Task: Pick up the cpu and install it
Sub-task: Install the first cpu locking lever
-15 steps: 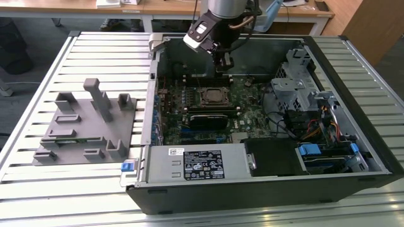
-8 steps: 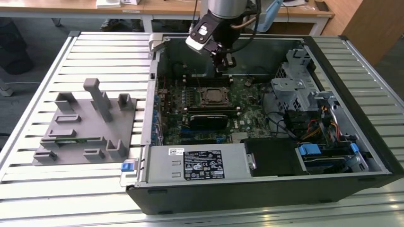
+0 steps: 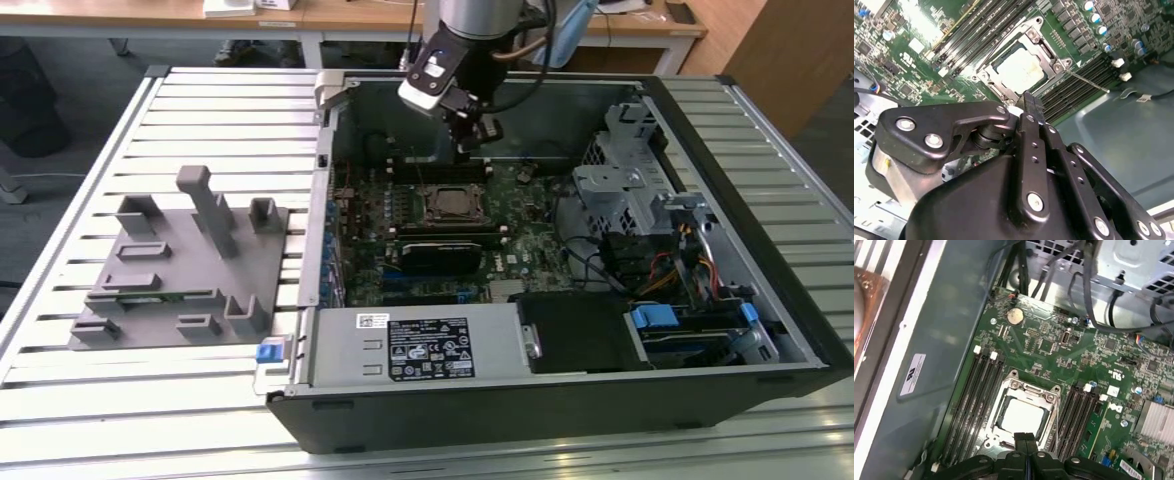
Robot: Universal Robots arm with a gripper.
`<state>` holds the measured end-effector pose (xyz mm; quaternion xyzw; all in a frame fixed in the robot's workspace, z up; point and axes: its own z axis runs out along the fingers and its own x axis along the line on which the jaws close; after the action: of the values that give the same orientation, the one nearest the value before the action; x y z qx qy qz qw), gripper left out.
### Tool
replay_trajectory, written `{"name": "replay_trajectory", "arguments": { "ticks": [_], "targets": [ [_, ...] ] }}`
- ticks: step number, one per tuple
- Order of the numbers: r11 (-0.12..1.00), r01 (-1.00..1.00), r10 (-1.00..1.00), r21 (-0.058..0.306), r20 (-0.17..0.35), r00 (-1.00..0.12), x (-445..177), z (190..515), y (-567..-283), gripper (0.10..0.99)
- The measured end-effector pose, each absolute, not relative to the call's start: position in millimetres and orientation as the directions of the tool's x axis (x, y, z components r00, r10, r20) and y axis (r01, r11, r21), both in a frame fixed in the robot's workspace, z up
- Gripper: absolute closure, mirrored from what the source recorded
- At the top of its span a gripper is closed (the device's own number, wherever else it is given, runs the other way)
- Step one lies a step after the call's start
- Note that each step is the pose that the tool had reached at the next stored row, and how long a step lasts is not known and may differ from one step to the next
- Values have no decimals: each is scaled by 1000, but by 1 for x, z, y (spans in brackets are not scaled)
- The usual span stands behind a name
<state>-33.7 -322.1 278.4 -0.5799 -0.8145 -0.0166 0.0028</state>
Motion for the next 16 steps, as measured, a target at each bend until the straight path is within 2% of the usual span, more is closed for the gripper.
{"name": "replay_trajectory", "arguments": {
  "ticks": [16],
  "targets": [
    [431, 902, 902, 24, 24, -432, -34, 278, -323, 980]
  ]
}}
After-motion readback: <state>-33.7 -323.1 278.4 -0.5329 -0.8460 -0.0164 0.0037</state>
